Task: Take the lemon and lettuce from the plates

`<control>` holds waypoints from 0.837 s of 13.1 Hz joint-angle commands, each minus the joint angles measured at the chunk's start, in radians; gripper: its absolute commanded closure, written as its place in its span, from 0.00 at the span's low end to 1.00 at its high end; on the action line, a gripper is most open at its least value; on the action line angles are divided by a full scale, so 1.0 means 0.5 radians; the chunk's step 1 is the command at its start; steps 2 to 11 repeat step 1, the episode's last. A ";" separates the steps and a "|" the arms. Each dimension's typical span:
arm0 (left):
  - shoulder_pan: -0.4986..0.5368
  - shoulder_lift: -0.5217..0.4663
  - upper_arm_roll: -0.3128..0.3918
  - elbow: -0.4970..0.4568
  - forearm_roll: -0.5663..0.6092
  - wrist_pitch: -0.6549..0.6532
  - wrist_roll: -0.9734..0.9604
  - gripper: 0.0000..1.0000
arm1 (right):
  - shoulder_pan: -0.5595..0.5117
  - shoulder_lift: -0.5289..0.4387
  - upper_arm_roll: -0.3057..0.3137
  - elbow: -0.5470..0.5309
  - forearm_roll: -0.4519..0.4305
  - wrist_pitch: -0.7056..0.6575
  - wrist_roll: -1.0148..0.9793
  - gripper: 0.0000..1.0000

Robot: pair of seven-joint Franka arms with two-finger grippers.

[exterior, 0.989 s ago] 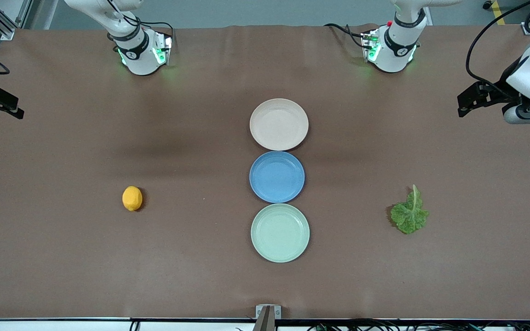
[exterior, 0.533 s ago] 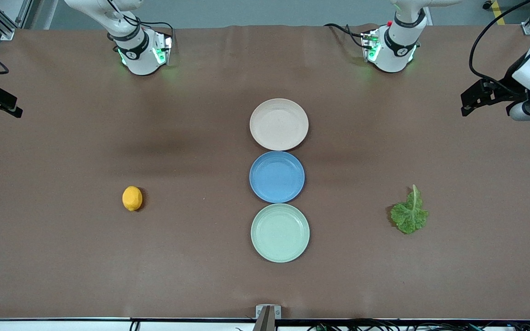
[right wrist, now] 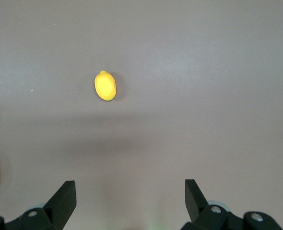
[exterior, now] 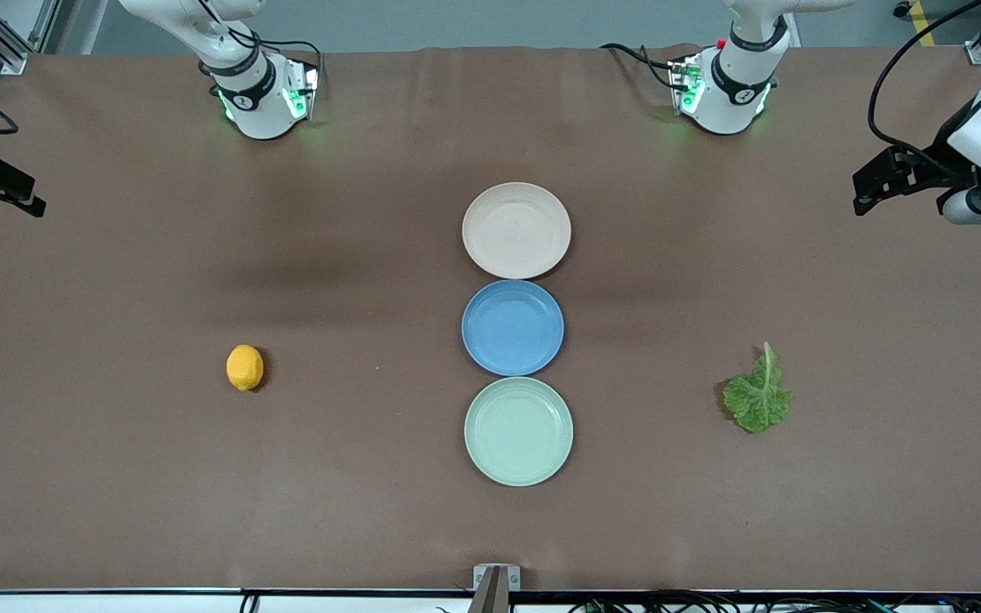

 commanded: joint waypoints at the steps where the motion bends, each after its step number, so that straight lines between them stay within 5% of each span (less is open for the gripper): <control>1: 0.005 0.002 -0.003 0.011 0.039 -0.013 0.027 0.00 | -0.028 -0.079 0.019 -0.083 0.026 0.014 -0.008 0.00; 11: 0.005 0.002 -0.003 0.011 0.039 -0.013 0.027 0.00 | -0.028 -0.079 0.019 -0.083 0.026 0.014 -0.008 0.00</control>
